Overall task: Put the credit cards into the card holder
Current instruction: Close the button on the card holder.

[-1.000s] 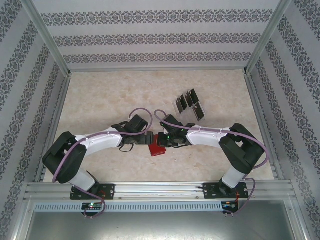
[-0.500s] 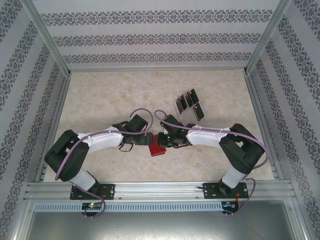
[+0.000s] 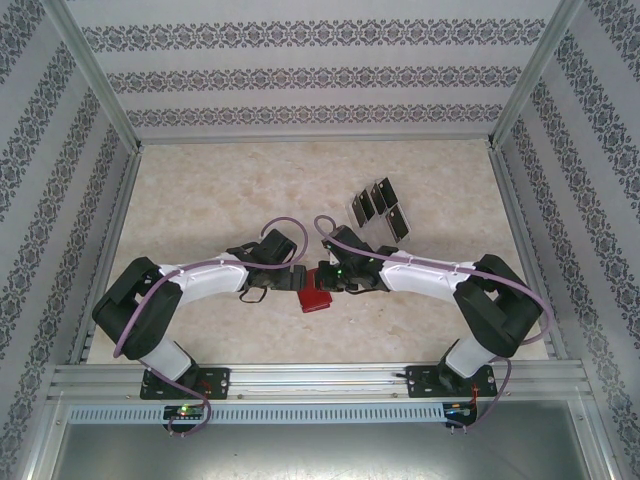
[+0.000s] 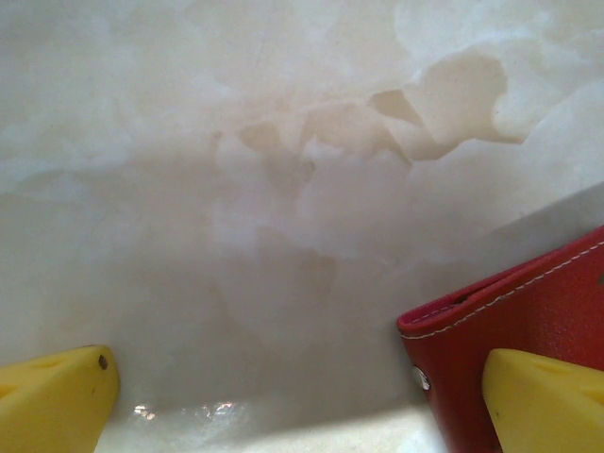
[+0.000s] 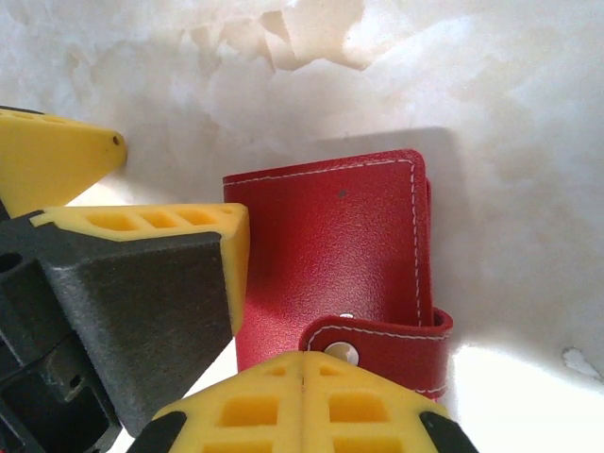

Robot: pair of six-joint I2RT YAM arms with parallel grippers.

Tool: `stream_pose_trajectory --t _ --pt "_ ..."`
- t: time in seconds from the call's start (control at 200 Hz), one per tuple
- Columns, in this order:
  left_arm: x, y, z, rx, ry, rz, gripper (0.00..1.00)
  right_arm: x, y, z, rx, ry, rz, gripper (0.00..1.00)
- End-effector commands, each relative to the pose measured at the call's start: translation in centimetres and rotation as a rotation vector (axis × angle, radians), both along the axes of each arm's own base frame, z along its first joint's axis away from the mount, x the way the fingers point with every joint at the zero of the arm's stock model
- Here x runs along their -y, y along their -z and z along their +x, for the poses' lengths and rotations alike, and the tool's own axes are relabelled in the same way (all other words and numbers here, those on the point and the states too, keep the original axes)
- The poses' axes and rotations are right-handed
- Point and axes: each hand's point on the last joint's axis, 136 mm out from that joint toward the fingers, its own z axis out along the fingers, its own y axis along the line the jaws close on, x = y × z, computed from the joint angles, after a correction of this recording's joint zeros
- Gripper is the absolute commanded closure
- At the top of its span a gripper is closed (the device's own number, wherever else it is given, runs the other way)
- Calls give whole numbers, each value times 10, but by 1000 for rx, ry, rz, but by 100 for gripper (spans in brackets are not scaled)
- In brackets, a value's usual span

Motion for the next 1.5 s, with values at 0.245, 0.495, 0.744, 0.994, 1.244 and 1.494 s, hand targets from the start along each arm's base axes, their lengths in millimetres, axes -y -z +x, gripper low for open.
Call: stream_pose_trajectory --t 0.245,0.495,0.744,0.994,1.244,1.494 --pt "-2 14 -5 -19 10 -4 0 -12 -4 -3 -30 -34 29 100" --pt "-1 13 -5 -20 8 -10 0 -18 0 -5 -44 -52 22 100" --pt "-1 12 -4 -14 7 -13 0 -19 9 -8 -59 -56 13 100" --pt "-1 12 -4 -14 7 -14 0 -18 16 -9 -71 -56 5 100" --pt "-1 12 -5 -14 6 -14 0 -16 27 -9 -84 -52 -16 100" --pt "-2 11 -6 -15 3 -17 0 -4 43 -8 -104 -25 -43 100"
